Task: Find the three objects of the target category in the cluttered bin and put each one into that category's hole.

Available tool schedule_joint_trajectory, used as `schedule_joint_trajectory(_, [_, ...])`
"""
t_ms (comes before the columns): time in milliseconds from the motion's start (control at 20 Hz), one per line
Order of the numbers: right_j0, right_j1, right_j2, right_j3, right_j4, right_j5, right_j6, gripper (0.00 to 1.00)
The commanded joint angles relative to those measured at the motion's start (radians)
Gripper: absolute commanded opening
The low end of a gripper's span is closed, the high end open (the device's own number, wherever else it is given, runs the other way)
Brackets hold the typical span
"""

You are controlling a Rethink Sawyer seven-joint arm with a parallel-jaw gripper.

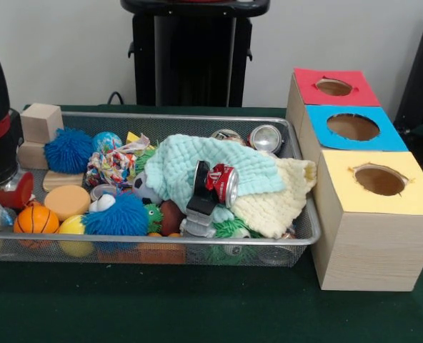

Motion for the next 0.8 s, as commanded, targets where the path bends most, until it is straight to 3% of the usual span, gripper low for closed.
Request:
schedule_joint_trajectory(50, [0.007, 0.114, 0.030, 0.078, -0.031, -0.080, -0.011, 1.00])
schedule_joint_trajectory(800, [0.002, -0.059, 0.043, 0.177, 0.018, 0.047, -0.050, 1.00])
